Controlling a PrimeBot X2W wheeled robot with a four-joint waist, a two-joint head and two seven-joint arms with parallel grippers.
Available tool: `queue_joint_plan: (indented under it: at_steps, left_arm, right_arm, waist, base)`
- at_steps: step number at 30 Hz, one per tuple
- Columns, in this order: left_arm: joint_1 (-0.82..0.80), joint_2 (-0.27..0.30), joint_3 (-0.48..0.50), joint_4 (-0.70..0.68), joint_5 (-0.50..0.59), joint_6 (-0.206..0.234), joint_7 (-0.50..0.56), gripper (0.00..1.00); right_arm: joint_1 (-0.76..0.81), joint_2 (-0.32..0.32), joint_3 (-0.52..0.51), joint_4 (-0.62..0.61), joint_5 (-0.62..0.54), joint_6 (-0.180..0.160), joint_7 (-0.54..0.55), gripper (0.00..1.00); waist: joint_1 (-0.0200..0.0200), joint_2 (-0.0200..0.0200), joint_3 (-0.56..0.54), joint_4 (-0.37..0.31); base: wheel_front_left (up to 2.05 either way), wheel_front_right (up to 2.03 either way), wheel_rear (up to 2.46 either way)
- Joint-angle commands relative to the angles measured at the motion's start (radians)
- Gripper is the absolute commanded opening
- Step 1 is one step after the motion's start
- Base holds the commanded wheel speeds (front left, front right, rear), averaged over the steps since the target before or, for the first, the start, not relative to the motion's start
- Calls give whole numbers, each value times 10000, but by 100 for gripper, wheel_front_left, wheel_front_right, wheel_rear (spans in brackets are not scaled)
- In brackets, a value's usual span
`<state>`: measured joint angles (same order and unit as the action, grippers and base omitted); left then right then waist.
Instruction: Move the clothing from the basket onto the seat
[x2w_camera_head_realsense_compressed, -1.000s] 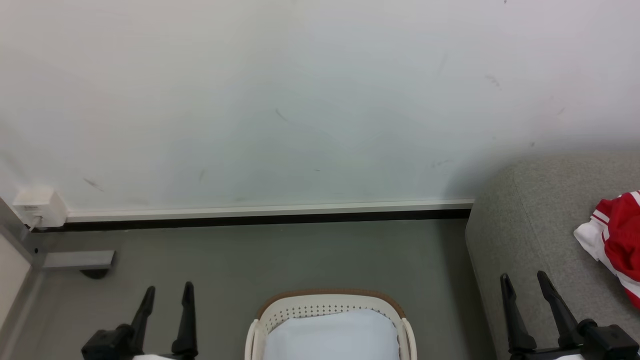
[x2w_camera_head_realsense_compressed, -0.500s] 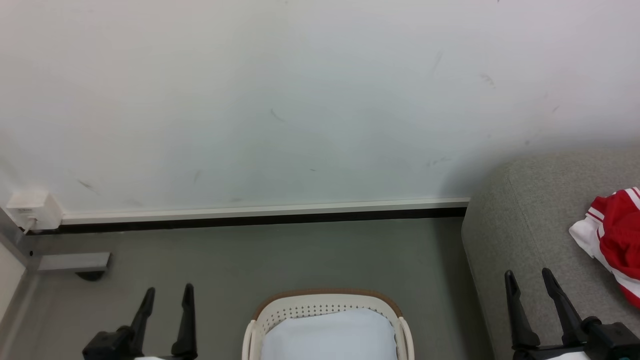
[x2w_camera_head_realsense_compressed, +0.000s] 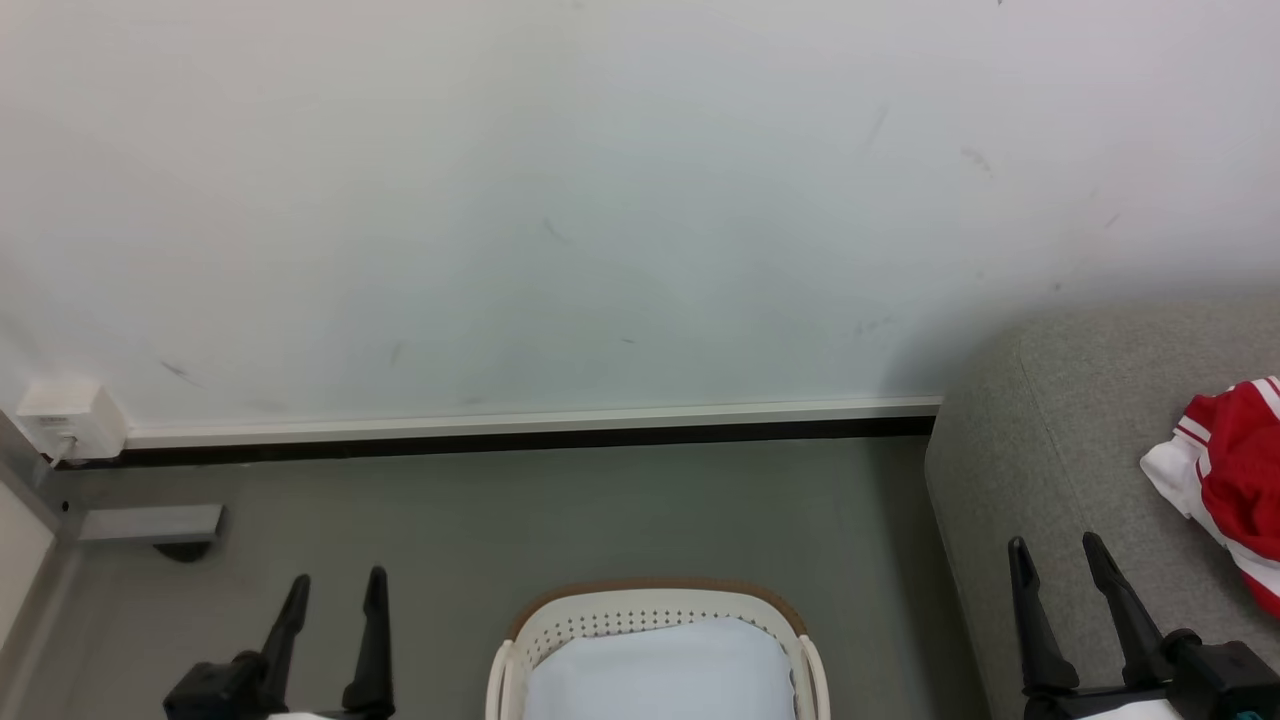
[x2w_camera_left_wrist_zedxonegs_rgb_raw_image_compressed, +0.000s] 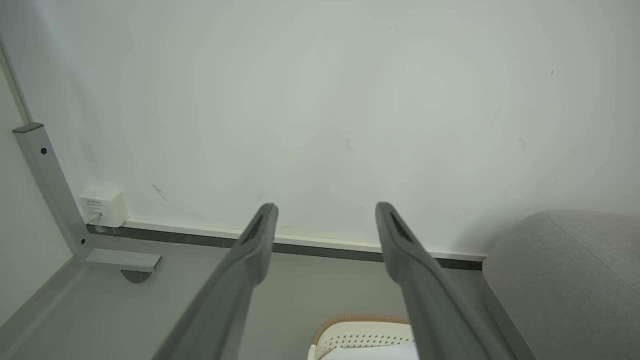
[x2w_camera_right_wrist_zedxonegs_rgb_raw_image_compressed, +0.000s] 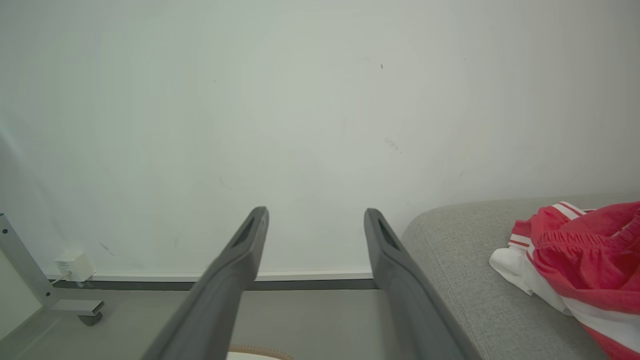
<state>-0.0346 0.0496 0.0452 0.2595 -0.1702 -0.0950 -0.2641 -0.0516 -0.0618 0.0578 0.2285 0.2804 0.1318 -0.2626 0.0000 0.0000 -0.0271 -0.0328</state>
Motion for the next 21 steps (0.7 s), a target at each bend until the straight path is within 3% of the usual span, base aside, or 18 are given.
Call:
queue_joint_plan:
  at_steps: [1,3,4,8,21]
  left_arm:
    - [-49,26,2,-7,-65,39,-3,100]
    - [-43,26,-17,-36,-90,47,-3,100]
    - [0,-6,-21,-3,-31,-1,3,0]
    - [103,-74,-1,337,-183,-6,95,0]
    - [-62,-55,125,246,-2677,-70,749,0]
  right_arm:
    - [-70,11,-16,48,-9,-23,-29,100]
    - [-79,13,-19,78,10,-21,-29,100]
    - [10,2,3,50,17,0,3,0]
    - [213,22,13,321,178,0,78,0]
    - [57,28,-281,282,2487,-2,711,0]
  waist:
    - [0,0,-6,1]
    - [0,0,-16,-1]
    - [0,0,-15,0]
    - [0,0,-12,4]
    - [0,0,21,38]
  base:
    - [0,0,0]
    - [0,0,0]
    - [0,0,0]
    - [0,0,0]
    - [0,0,0]
